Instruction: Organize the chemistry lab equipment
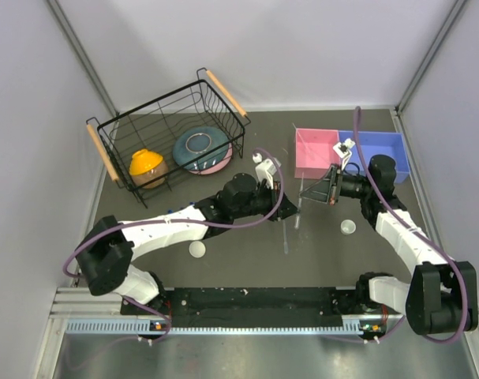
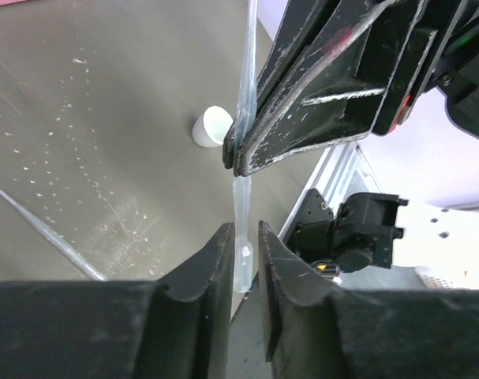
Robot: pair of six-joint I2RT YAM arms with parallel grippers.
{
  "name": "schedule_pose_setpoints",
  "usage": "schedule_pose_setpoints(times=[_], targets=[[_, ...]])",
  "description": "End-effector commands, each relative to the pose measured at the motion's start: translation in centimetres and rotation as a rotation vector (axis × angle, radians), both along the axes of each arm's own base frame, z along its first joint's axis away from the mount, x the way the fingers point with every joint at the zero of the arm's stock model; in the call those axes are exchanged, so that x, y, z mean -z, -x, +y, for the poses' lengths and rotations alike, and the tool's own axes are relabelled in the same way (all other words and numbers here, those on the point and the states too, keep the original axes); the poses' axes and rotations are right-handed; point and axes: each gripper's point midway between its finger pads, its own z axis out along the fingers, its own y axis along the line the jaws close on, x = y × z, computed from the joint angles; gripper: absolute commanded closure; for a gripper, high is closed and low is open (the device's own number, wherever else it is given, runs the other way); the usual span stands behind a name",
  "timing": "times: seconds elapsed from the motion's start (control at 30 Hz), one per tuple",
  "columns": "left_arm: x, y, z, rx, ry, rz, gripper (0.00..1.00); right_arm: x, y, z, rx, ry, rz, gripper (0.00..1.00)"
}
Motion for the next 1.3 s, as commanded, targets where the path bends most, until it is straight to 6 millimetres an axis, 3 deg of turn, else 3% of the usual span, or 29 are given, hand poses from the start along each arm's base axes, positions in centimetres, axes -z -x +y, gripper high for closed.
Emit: schedule_pose_setpoints(times=[0.0,0.03,0.07,0.13,0.17,0.2,0.27,0.3,0.37,0.43,0.47,0.53,0.67,0.87,1.27], targets=[[-2.4,0.0,0.7,-0.036,0.052,-0.051,0.68,-1.2,0.1,0.3,-0.032,0.001,-0.077,1.00],[-1.9,0.0,1.2,-0.049,0.039,-0.048,0.61,-1.4,0.1,0.3,-0.031,0.004,-0.090,1.00],[-2.8,-0.2,2.0,-0.081,0.052,-0.071,0.46,-1.4,-0.1,0.2,-0.023,0.010,-0.104,1.00],[-1.9,-0.2,3.3,-0.115,0.018,-0.072,0.34,-1.4,-0.2,0.1,-0.013,0.023,-0.121,1.00],[-2.9,-0.3,4.1,-0.146,0.030,-0.093,0.26,-1.3,-0.2,0.1,-0.009,0.028,-0.125,1.00],[-1.9,-0.1,5.0,-0.161,-0.004,-0.089,0.22,-1.3,-0.3,0.0,-0.003,0.034,-0.131,1.00],[-2.7,-0.1,6.5,-0.203,-0.006,-0.116,0.16,-1.2,-0.4,0.0,0.004,0.049,-0.140,1.00],[-1.7,-0.2,7.6,-0.235,-0.048,-0.116,0.15,-1.0,-0.5,0.0,0.007,0.055,-0.141,1.00],[-2.4,-0.3,9.4,-0.292,-0.053,-0.138,0.11,-0.9,-0.6,-0.1,0.018,0.070,-0.155,1.00],[-1.3,0.0,11.1,-0.327,-0.094,-0.131,0.09,-0.6,-0.8,-0.3,0.030,0.089,-0.164,1.00],[-2.2,0.2,11.9,-0.343,-0.074,-0.148,0.08,-0.6,-0.9,-0.4,0.034,0.095,-0.167,1.00],[-1.6,0.6,13.8,-0.379,-0.103,-0.151,0.03,-0.4,-1.3,-0.6,0.048,0.116,-0.188,1.00],[-0.5,1.4,16.1,-0.413,-0.140,-0.143,0.01,0.1,-1.5,-0.8,0.064,0.148,-0.203,1.00],[0.6,2.2,17.7,-0.433,-0.149,-0.118,0.01,0.5,-2.2,-1.5,0.091,0.185,-0.237,1.00],[1.8,2.8,18.2,-0.434,-0.145,-0.092,0.01,1.2,-2.5,-3.0,0.105,0.218,-0.253,1.00]])
